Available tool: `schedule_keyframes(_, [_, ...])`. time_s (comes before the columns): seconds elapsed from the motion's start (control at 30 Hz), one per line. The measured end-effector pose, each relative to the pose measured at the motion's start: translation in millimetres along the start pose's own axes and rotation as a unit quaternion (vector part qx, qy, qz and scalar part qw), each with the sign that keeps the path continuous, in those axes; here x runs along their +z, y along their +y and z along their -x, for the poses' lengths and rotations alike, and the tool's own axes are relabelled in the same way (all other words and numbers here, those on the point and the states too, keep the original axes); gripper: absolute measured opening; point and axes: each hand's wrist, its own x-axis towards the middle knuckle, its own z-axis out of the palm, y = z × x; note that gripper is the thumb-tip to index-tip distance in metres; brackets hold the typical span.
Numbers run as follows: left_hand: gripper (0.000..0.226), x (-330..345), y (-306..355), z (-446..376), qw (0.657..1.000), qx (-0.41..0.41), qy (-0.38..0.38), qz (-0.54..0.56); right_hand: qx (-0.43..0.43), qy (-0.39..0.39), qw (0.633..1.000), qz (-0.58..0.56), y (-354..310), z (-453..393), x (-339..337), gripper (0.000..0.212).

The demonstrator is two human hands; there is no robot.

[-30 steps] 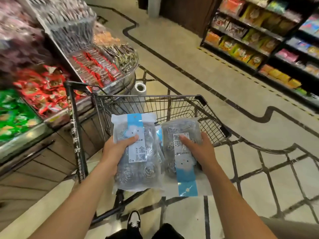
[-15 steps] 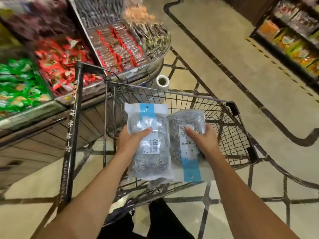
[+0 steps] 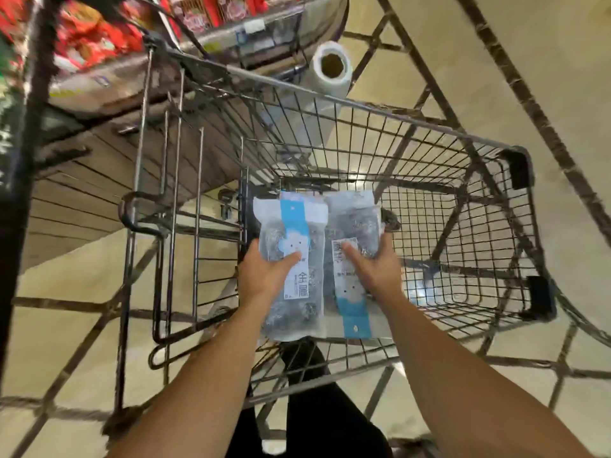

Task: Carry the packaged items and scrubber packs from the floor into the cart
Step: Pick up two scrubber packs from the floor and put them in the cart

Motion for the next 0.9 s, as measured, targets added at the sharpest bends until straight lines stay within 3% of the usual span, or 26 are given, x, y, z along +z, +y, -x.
schedule_keyframes(0.07, [0.062, 9.3, -6.9, -4.3, 0.999, -0.019, 0.024, -0.026, 0.033, 0.009, 0.999, -0.018, 16.9, -8.9, 4.8, 0.094])
schedule_keyframes(0.13, [0.064, 18.7, -5.1, -5.7, 0.996, -0.026, 0.056, -0.071, 0.042, 0.014, 0.998, -0.038, 28.4, -16.5, 7.4, 0.103])
schedule_keyframes(0.37, [0.081, 42.1, -1.6, 10.8, 0.964, 0.045, 0.16, -0.206, 0.036, 0.034, 0.996, 0.071, 30.8, -25.4, 20.0, 0.082])
schedule_keyframes(0.5, [0.093, 37.1, -0.6, 17.4, 0.958, 0.062, 0.15, -0.237, 0.047, 0.024, 0.988, 0.142, 30.2, -16.6, 17.5, 0.09])
schedule_keyframes(0.7, [0.094, 24.5, 3.2, 36.1, 0.949, 0.077, 0.099, -0.289, 0.099, -0.003, 0.964, 0.248, 19.2, 0.1, 2.4, 0.109])
schedule_keyframes(0.77, [0.087, 17.1, 8.3, 51.2, 0.928, 0.107, 0.098, -0.344, 0.086, 0.01, 0.96, 0.268, 10.7, 9.2, -4.5, 0.107])
schedule_keyframes(0.9, [0.074, -5.0, 26.1, 77.7, 0.835, 0.203, 0.07, -0.506, -0.027, 0.026, 0.943, 0.331, -17.9, 35.2, -25.7, 0.091])
